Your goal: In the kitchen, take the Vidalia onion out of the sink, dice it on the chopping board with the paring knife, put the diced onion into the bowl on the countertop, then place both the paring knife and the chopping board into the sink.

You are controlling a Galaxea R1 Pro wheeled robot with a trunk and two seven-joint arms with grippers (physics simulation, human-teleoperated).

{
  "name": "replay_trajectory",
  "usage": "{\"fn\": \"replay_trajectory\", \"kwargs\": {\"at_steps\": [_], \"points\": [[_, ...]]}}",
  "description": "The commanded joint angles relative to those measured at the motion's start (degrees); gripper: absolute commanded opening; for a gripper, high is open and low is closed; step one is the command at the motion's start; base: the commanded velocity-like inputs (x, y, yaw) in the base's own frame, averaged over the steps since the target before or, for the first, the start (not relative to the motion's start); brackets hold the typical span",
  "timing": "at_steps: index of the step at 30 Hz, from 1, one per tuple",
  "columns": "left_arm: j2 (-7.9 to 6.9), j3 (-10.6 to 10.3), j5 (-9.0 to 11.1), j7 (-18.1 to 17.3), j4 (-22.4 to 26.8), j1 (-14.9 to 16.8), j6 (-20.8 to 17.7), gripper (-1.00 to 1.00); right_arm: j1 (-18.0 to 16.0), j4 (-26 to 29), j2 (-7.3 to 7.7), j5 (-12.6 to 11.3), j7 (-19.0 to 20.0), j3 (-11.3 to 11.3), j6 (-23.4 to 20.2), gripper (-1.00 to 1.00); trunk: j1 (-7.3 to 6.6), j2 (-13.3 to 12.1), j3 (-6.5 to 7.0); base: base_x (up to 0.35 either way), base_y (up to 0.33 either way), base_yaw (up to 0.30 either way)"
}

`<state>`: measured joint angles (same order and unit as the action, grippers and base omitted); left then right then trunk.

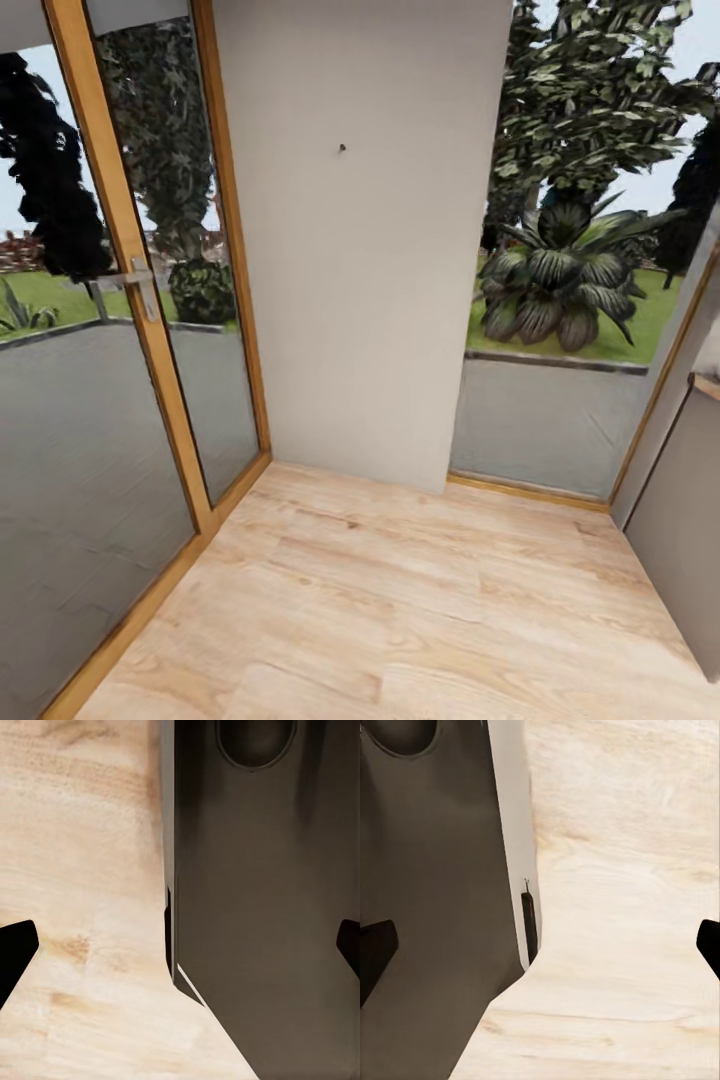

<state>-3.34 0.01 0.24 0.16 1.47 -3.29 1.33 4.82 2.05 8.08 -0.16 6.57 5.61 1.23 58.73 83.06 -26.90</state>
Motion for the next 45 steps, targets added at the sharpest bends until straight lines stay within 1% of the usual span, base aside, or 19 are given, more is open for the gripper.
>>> {"fn": "replay_trajectory", "kwargs": {"at_steps": [1,15,29,45], "points": [[0.00,-0.01,0.02,0.02,0.11,-0.05,0.08,1.00,0.02,0.06,0.01,-0.02,0.28,0.45,0.09,1.00,0.00,0.02,-0.03,0.000,0.000,-0.300],[0.00,-0.01,0.02,0.02,0.11,-0.05,0.08,1.00,0.02,0.06,-0.16,-0.02,0.28,0.45,0.09,1.00,0.00,0.02,-0.03,0.041,0.000,-0.300],[0.00,-0.01,0.02,0.02,0.11,-0.05,0.08,1.00,0.02,0.06,-0.17,-0.02,0.28,0.45,0.09,1.00,0.00,0.02,-0.03,0.183,0.004,-0.300],[0.00,-0.01,0.02,0.02,0.11,-0.05,0.08,1.00,0.02,0.06,-0.17,-0.02,0.28,0.45,0.09,1.00,0.00,0.02,-0.03,0.192,0.098,-0.300]]}}
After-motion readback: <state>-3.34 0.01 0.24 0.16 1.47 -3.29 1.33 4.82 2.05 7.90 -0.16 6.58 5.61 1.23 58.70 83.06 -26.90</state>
